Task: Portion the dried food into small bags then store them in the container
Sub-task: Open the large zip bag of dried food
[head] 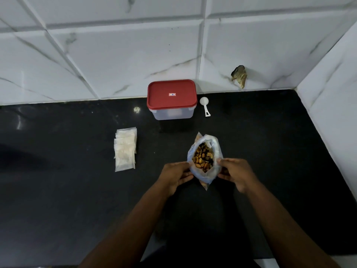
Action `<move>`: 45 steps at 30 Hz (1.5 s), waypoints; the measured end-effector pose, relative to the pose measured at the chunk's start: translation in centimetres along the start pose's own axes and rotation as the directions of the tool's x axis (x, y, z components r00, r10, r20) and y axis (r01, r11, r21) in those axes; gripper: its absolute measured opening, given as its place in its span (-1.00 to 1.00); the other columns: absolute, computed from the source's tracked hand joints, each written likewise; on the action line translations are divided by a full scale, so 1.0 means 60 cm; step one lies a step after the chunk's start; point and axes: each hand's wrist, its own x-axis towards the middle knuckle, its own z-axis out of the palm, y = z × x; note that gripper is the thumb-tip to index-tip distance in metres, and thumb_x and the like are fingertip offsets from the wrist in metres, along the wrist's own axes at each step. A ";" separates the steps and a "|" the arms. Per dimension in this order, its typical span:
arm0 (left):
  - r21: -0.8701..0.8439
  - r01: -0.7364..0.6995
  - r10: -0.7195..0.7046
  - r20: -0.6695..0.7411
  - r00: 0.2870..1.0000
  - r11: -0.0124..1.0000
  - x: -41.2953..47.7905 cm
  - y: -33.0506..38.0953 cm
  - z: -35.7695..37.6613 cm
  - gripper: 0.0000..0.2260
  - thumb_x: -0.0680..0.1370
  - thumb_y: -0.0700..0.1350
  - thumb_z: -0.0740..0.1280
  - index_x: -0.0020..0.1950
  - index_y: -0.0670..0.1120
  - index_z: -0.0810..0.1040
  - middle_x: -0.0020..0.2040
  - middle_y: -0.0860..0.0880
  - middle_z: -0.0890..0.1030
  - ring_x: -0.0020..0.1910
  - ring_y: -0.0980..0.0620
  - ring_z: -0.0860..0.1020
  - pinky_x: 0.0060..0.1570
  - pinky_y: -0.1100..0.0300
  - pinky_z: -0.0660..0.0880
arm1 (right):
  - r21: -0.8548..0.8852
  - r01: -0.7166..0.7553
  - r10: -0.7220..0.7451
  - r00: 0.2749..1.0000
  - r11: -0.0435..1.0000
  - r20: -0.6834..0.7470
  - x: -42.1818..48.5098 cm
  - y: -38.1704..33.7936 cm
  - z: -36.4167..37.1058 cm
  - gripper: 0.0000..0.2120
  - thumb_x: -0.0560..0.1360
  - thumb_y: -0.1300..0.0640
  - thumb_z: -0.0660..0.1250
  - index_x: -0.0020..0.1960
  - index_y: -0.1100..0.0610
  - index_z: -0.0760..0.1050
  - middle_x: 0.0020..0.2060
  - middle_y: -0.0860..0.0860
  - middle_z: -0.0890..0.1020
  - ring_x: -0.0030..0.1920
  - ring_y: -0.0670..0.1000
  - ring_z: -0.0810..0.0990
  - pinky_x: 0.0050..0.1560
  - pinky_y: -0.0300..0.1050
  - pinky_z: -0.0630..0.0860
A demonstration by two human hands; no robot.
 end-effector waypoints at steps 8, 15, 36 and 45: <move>-0.310 0.176 -0.128 0.169 0.977 0.934 -0.006 0.001 0.000 -0.75 0.61 -0.13 0.40 0.26 -0.17 0.62 0.03 -0.15 0.67 0.00 -0.05 0.64 0.00 0.08 0.61 | 0.414 -0.271 0.200 0.958 0.869 0.207 0.004 0.014 -0.006 -0.75 0.61 0.14 0.32 0.26 0.17 0.57 0.05 0.16 0.68 0.12 0.14 0.63 0.07 0.07 0.54; -0.099 -0.060 0.060 -0.008 0.998 0.993 -0.008 -0.030 0.018 -0.76 0.59 -0.09 0.45 0.22 -0.15 0.62 0.09 -0.14 0.71 0.07 -0.05 0.68 -0.03 0.11 0.63 | 0.222 -0.036 0.017 0.996 0.974 0.090 -0.011 0.021 -0.002 -0.79 0.60 0.11 0.37 0.19 0.17 0.58 0.09 0.16 0.68 0.09 0.12 0.66 -0.02 -0.02 0.60; -0.390 0.121 -0.105 0.063 0.992 0.913 -0.009 -0.066 0.028 -0.49 0.55 -0.39 0.37 0.48 -0.12 0.44 -0.02 -0.09 0.66 -0.08 0.02 0.62 -0.13 0.16 0.54 | 0.402 -0.281 0.237 0.959 0.871 0.158 -0.030 0.037 0.001 -0.78 0.50 0.32 0.41 0.15 0.22 0.62 -0.04 0.13 0.68 -0.09 0.03 0.63 -0.17 -0.07 0.60; -0.125 0.014 -0.021 -0.055 0.998 0.992 0.004 -0.037 0.012 -0.82 0.58 -0.27 0.37 0.16 -0.12 0.61 0.04 -0.11 0.67 0.03 -0.01 0.62 -0.03 0.09 0.60 | 0.167 -0.137 0.132 0.990 0.976 0.040 -0.026 0.030 -0.008 -0.77 0.47 0.16 0.48 0.11 0.15 0.60 0.03 0.13 0.62 0.00 0.08 0.57 -0.06 -0.02 0.59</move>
